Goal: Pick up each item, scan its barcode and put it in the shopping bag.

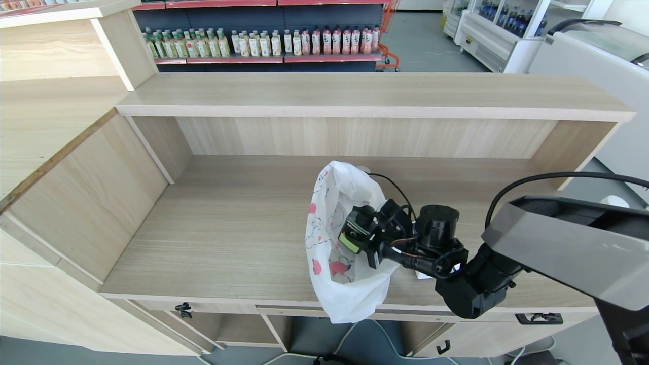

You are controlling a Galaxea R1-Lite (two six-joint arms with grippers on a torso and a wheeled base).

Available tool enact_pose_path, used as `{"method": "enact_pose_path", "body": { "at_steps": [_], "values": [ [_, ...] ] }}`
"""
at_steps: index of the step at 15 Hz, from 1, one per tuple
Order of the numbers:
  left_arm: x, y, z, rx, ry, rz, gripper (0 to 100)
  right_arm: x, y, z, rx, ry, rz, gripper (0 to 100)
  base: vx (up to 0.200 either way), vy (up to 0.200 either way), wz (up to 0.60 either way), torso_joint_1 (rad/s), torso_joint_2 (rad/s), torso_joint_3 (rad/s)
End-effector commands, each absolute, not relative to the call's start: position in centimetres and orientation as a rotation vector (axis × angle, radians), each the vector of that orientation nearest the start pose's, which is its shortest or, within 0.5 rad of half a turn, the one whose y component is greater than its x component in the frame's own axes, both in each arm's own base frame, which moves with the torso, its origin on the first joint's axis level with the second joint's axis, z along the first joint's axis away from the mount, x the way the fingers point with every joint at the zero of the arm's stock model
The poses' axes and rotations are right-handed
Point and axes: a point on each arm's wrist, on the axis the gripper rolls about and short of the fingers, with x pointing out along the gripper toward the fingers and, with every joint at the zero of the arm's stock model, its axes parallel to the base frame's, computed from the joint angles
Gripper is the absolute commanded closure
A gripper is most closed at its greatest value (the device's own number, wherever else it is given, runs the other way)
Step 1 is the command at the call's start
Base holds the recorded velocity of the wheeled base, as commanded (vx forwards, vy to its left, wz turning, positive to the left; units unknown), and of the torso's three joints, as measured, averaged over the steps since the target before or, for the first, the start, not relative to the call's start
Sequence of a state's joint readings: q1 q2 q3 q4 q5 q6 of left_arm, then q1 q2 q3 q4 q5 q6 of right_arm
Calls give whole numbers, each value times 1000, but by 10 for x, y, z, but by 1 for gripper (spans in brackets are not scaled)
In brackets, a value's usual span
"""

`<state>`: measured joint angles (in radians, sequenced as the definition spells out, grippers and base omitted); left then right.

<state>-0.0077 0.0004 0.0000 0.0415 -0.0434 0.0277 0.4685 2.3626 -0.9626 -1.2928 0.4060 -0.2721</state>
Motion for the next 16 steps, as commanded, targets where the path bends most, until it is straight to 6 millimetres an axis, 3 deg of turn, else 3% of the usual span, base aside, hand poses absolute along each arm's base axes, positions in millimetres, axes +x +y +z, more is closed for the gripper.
{"method": "enact_pose_path", "body": {
  "at_steps": [1, 3, 4, 6, 8, 9, 10, 11, 14, 16],
  "values": [
    [-23, -1, 71, 27, 41, -53, 0, 370, 201, 31, -268, 9, 894, 100, 0, 0, 0, 0, 0, 0],
    [-23, -1, 71, 27, 41, -53, 0, 371, 202, 29, -277, 13, 897, 100, 0, 0, 0, 0, 0, 0],
    [-23, -1, 71, 27, 41, -51, 0, 371, 202, 29, -277, 16, 899, 0, 0, 0, 0, 0, 0, 0],
    [-23, -1, 71, 27, 41, -53, 0, 370, 202, 36, -275, 2, 898, 0, 0, 0, 0, 0, 0, 0],
    [-23, -1, 71, 27, 41, -51, 0, 362, 195, 62, -245, -21, 887, 0, 0, 0, 0, 0, 0, 0],
    [-23, -1, 71, 27, 41, -53, 0, 347, 180, 93, -174, -22, 885, 0, 0, 0, 0, 0, 0, 0],
    [-23, -1, 71, 27, 41, -50, 0, 341, 171, 107, -150, -32, 885, 0, 0, 0, 0, 0, 0, 0],
    [-23, -1, 71, 27, 41, -53, 0, 324, 150, 131, -134, -42, 871, 0, 0, 0, 0, 0, 0, 0],
    [-23, -1, 71, 27, 41, -53, 0, 282, 102, 169, -141, -93, 784, 0, 0, 0, 0, 0, 0, 0],
    [-23, -1, 71, 27, 41, -53, 0, 249, 69, 183, -147, -75, 687, 0, 0, 0, 0, 0, 0, 0]
  ]
}}
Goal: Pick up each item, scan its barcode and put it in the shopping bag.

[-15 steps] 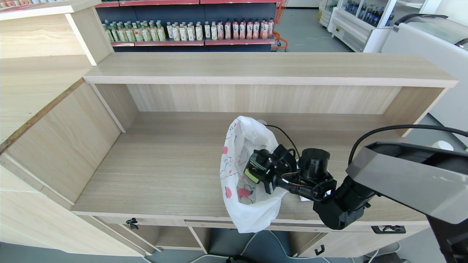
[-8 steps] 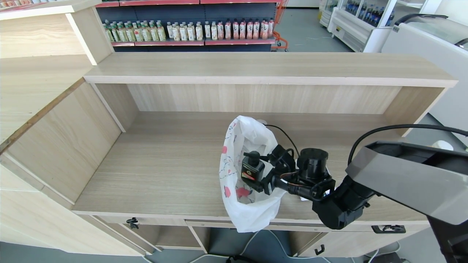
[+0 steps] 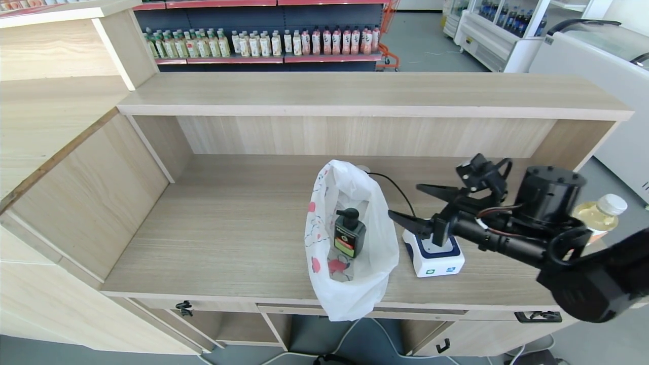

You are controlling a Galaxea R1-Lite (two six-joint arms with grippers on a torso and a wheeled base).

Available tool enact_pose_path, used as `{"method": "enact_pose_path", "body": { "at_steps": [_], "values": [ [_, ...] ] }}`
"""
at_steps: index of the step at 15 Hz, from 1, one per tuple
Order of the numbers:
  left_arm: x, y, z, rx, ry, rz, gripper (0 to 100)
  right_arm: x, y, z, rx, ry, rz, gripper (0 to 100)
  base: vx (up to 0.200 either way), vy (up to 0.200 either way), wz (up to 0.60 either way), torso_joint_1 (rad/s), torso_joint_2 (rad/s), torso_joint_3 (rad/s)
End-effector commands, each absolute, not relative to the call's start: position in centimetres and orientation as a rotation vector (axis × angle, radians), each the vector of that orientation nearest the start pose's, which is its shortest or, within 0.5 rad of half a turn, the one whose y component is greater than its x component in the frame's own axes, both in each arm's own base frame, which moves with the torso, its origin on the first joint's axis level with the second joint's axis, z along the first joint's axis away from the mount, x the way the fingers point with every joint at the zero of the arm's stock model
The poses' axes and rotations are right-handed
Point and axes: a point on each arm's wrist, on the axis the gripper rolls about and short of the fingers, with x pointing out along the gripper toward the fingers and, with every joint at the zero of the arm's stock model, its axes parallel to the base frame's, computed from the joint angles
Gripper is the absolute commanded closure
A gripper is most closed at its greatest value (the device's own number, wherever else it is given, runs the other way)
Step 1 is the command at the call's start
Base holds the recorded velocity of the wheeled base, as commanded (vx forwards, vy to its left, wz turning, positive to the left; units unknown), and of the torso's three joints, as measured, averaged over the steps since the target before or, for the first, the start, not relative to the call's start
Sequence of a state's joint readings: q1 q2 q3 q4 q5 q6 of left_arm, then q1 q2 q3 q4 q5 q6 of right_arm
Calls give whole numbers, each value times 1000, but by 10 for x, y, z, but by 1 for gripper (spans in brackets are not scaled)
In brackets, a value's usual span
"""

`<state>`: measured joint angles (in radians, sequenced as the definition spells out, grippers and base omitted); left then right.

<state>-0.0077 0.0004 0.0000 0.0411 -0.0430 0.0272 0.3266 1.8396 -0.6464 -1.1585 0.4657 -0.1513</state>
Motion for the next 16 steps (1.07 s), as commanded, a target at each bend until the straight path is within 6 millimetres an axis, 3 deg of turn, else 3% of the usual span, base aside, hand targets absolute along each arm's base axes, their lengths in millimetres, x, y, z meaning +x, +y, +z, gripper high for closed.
{"method": "enact_pose_path", "body": {
  "at_steps": [1, 4, 7, 10, 16],
  "values": [
    [-23, -1, 71, 27, 41, -51, 0, 233, 49, 184, -146, -38, 602, 0, 0, 0, 0, 0, 0, 0],
    [-23, -1, 71, 27, 41, -53, 0, 190, 4, 169, -132, 65, 348, 0, 0, 0, 0, 0, 0, 0],
    [-23, -1, 71, 27, 41, -53, 0, 175, -26, 154, -171, 123, 156, 0, 0, 0, 0, 0, 0, 0],
    [-23, -1, 71, 27, 41, -53, 0, 168, -37, 153, -165, 131, 78, 0, 0, 0, 0, 0, 0, 0],
    [-23, -1, 71, 21, 39, -51, 0, 157, -34, 157, -182, 102, 73, 0, 0, 0, 0, 0, 0, 0]
  ]
}}
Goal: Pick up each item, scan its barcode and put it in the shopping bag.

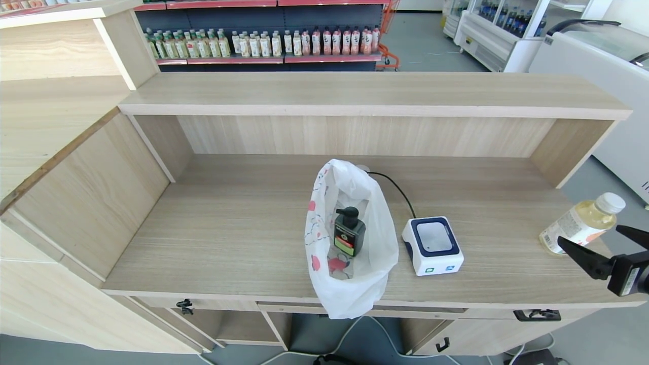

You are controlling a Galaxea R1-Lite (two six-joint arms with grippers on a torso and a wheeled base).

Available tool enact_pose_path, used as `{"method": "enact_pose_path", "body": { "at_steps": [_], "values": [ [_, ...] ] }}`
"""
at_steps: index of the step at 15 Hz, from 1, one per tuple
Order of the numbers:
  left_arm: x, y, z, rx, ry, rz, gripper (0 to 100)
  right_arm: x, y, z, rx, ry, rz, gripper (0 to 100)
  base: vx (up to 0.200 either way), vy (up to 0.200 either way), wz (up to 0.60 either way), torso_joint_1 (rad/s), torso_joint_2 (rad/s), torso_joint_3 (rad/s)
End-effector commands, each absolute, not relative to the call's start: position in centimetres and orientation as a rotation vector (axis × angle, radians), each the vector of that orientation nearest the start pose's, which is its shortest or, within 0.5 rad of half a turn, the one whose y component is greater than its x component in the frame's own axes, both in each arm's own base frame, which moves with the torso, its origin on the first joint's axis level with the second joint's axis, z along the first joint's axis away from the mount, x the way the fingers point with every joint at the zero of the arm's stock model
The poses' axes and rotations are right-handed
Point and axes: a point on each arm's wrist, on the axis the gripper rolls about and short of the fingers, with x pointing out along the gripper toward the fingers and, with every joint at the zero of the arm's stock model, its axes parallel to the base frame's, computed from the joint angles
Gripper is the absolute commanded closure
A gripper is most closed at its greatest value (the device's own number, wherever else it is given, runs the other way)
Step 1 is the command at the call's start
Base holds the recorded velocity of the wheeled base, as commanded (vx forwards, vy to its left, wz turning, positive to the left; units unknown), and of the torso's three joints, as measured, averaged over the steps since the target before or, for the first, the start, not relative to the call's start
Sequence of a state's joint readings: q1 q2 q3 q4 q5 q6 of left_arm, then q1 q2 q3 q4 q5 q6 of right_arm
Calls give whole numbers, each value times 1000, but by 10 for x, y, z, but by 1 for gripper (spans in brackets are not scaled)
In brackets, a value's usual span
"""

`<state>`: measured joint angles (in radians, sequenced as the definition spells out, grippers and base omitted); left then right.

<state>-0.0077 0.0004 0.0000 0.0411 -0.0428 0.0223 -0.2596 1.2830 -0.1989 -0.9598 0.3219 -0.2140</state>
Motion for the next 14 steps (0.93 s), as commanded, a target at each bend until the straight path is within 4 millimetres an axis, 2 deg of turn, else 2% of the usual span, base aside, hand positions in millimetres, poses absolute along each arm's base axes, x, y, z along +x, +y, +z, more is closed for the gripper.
{"method": "enact_pose_path", "body": {
  "at_steps": [1, 14],
  "values": [
    [-23, -1, 71, 24, 41, -51, 0, 155, -34, 156, -184, 103, 73, 0, 0, 0, 0, 0, 0, 0],
    [-23, -1, 71, 25, 41, -50, 0, 151, -34, 144, -172, 169, 42, 0, 0, -200, 0, 2, 2, 1]
  ]
}}
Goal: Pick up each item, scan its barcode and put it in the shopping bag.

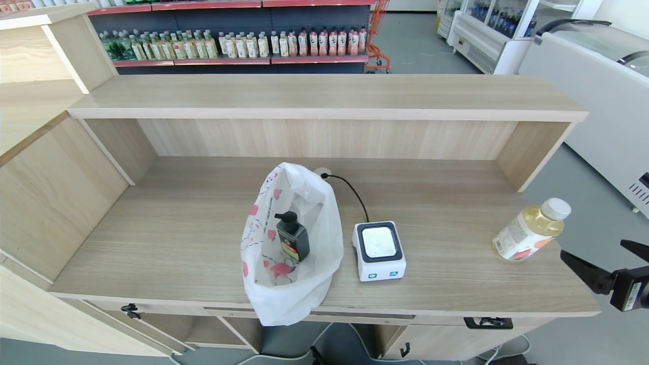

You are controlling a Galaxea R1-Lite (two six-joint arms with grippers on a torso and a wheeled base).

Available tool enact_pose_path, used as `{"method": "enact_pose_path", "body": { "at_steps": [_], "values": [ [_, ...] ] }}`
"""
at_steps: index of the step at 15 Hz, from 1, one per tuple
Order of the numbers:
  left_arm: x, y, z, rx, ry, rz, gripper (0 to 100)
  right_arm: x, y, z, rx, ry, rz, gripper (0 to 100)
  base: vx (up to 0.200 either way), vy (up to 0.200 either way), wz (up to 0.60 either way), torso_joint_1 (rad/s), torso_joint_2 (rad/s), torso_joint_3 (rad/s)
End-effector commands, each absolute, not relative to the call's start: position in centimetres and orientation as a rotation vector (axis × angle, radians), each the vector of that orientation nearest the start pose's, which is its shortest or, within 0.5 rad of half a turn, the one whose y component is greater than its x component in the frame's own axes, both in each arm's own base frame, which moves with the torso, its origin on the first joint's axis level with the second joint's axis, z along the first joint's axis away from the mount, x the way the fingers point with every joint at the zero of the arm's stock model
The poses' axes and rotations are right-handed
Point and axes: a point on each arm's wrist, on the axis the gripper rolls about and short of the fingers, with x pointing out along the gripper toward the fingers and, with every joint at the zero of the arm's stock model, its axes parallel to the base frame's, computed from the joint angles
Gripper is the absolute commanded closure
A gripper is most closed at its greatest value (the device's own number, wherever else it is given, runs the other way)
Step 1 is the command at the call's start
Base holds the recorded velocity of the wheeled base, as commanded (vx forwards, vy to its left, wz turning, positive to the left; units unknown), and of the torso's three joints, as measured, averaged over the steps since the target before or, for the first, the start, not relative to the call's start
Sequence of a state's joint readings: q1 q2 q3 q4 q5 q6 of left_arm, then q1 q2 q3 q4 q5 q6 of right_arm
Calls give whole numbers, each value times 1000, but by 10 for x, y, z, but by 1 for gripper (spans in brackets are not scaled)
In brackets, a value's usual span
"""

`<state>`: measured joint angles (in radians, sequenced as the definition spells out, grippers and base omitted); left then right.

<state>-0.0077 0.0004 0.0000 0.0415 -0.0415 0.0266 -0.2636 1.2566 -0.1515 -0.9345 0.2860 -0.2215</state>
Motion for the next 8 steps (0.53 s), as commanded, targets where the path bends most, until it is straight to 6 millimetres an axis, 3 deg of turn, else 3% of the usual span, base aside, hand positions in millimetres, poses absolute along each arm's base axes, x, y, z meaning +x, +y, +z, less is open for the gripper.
{"method": "enact_pose_path", "body": {
  "at_steps": [1, 6, 8],
  "values": [
    [-23, -1, 71, 25, 41, -50, 0, 152, -34, 144, -171, 172, 41, 0, 0, -200, 0, 2, 2, 2],
    [-23, -1, 71, 25, 41, -50, 0, 150, -33, 144, -171, 172, 47, 0, 0, -200, 0, 0, 3, 3],
    [-23, -1, 71, 24, 41, -51, 0, 149, -33, 145, -171, 166, 48, 0, 0, 0, 0, 0, 0, 0]
  ]
}}
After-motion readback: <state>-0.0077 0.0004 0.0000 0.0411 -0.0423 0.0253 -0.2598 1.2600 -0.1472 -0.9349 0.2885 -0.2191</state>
